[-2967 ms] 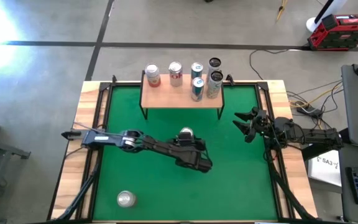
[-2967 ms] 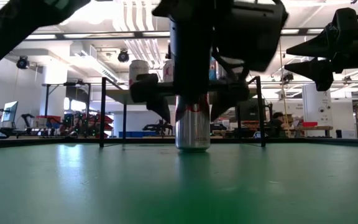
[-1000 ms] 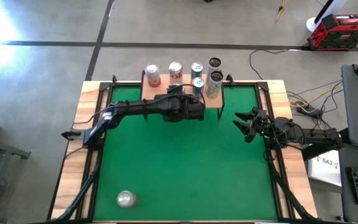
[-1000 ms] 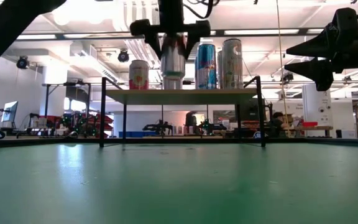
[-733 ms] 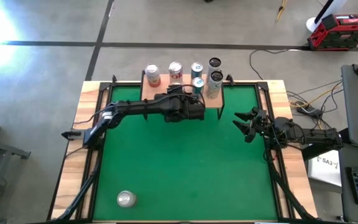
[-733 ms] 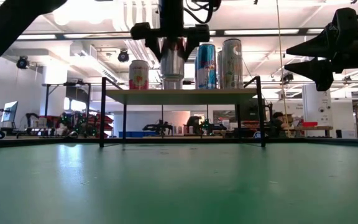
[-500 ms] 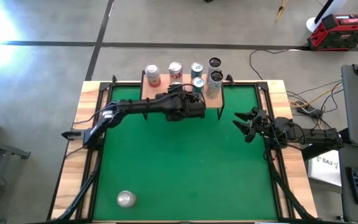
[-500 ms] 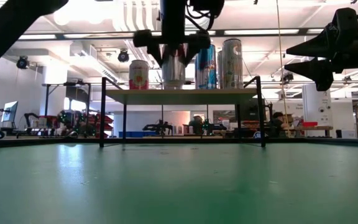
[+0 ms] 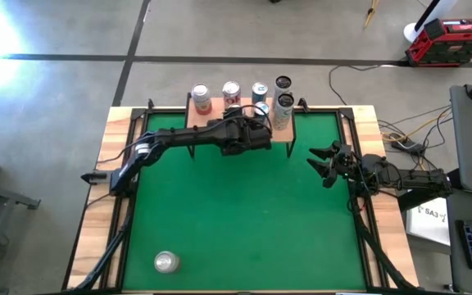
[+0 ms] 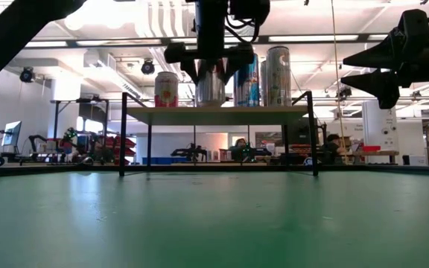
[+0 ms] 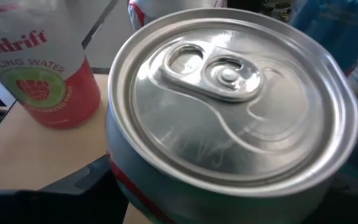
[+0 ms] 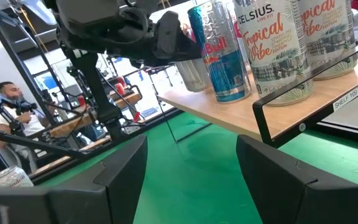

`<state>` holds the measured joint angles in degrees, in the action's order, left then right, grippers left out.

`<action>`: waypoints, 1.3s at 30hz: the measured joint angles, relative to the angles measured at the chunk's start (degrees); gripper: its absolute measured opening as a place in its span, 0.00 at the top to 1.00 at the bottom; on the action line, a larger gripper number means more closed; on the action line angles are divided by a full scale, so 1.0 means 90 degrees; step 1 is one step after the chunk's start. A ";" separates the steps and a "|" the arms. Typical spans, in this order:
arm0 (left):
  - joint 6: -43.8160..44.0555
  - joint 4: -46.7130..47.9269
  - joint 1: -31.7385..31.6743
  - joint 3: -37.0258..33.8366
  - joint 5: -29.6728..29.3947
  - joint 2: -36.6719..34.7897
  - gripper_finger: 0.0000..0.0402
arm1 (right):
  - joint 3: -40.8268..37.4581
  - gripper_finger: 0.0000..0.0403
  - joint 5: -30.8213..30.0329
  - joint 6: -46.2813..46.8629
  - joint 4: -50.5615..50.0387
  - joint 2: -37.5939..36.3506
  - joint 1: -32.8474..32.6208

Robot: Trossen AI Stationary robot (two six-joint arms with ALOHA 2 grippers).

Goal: Place canned beverage on shelf
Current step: Put the red-silver soda can on the shelf aligned with the other red-silver soda can

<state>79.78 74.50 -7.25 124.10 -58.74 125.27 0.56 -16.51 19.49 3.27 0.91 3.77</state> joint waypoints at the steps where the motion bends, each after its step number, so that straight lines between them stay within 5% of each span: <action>1: -0.0026 -0.0016 -0.0009 -0.0024 0.0021 0.0000 0.26 | 0.0000 0.41 0.0000 0.0000 0.0000 0.0000 0.0000; 17: -0.0029 -0.0009 -0.0084 -0.0224 0.0087 0.0002 0.25 | 0.0002 0.41 0.0000 0.0000 0.0000 0.0000 0.0002; 30: -0.0109 0.0379 -0.0061 0.0108 0.0062 0.0000 0.04 | 0.0002 0.41 0.0000 0.0000 0.0000 0.0000 0.0002; 39: 0.0330 0.1705 0.0331 0.1098 0.1159 -0.0026 0.02 | 0.0001 0.41 0.0000 0.0000 0.0000 0.0000 0.0002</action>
<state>82.75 89.84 -4.26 133.99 -48.31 125.04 0.57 -16.51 19.49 3.27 0.91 3.79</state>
